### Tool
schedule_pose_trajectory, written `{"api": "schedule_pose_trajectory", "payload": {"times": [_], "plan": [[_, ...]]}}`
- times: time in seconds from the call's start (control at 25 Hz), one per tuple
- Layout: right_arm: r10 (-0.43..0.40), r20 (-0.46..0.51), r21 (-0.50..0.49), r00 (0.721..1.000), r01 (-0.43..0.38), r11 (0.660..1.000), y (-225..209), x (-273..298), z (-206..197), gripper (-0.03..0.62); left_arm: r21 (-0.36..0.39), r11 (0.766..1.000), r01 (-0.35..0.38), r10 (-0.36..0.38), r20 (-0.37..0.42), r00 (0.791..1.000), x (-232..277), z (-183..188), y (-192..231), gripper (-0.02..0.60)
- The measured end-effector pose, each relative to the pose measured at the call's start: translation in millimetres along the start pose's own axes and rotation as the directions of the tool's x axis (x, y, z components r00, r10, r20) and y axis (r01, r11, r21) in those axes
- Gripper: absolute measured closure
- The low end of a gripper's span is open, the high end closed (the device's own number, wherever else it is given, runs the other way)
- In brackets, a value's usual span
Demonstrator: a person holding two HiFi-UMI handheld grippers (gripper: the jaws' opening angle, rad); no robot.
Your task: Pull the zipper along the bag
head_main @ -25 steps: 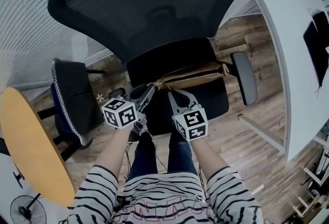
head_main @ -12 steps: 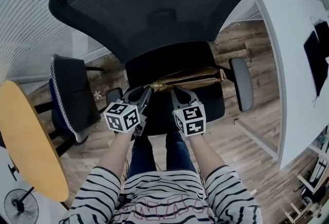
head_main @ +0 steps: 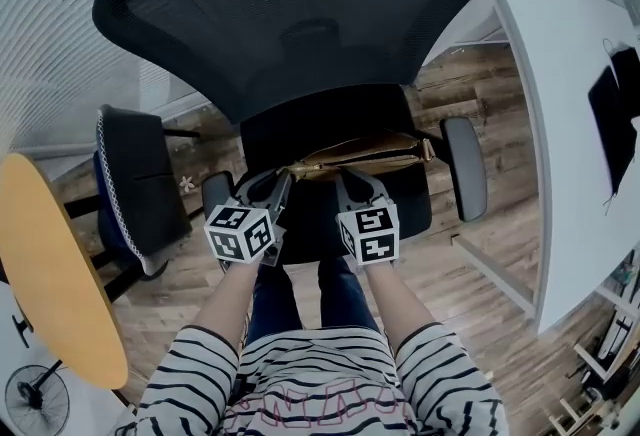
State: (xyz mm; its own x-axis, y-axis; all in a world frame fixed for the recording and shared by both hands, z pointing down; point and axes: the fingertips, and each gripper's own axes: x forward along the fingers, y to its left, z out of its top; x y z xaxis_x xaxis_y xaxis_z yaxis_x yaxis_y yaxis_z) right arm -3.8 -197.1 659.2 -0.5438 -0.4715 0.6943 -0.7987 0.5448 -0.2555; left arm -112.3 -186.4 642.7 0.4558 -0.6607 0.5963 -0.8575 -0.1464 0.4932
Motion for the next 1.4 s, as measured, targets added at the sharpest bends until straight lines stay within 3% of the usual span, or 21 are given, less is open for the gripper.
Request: {"api": "schedule_pose_trajectory", "payload": {"times": [1.4], "plan": [[-0.215, 0.037, 0.073, 0.976, 0.212, 0.974, -96.6, -55.0, -2.9, 0.559, 0.031, 0.997, -0.074, 0.074, 0.009, 0.997, 2.7, -3.5, -3.4, 0.537]]}}
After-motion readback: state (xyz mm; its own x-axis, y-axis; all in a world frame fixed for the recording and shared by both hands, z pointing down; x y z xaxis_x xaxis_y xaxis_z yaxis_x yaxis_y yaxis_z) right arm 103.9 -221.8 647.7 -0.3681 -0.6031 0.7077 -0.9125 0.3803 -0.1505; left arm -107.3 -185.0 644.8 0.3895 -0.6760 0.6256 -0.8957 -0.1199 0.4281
